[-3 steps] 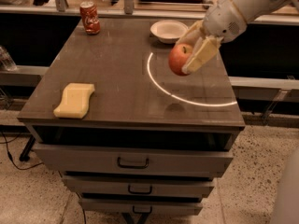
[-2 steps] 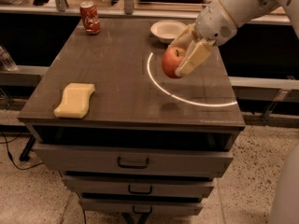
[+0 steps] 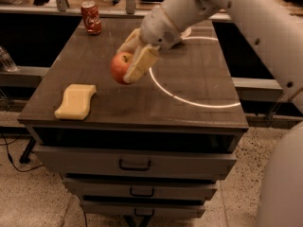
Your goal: Move apple near sponge
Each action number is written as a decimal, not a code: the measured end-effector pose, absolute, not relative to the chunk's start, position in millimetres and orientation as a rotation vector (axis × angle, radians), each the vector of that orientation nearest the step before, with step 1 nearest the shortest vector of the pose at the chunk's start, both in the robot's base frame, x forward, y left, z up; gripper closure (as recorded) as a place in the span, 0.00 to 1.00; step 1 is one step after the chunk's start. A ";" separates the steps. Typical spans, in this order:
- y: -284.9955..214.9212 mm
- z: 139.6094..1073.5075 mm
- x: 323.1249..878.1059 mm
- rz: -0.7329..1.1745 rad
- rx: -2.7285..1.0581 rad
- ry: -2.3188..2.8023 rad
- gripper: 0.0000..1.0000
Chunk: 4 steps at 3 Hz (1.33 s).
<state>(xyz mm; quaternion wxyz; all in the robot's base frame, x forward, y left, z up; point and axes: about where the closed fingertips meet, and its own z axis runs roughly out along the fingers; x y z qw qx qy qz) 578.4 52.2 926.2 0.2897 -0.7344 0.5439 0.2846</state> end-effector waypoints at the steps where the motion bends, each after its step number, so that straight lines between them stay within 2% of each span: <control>1: 98.7 917.1 574.0 0.773 -1.968 1.409 1.00; 2: 111.7 907.5 580.0 0.745 -1.948 1.392 1.00; 3: 117.6 896.9 580.9 0.734 -1.944 1.379 0.84; 4: 127.4 883.1 574.3 0.773 -1.942 1.372 0.61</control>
Offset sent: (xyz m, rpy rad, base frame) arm 0.0106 0.0688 -0.0279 0.0580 -0.0794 -0.0112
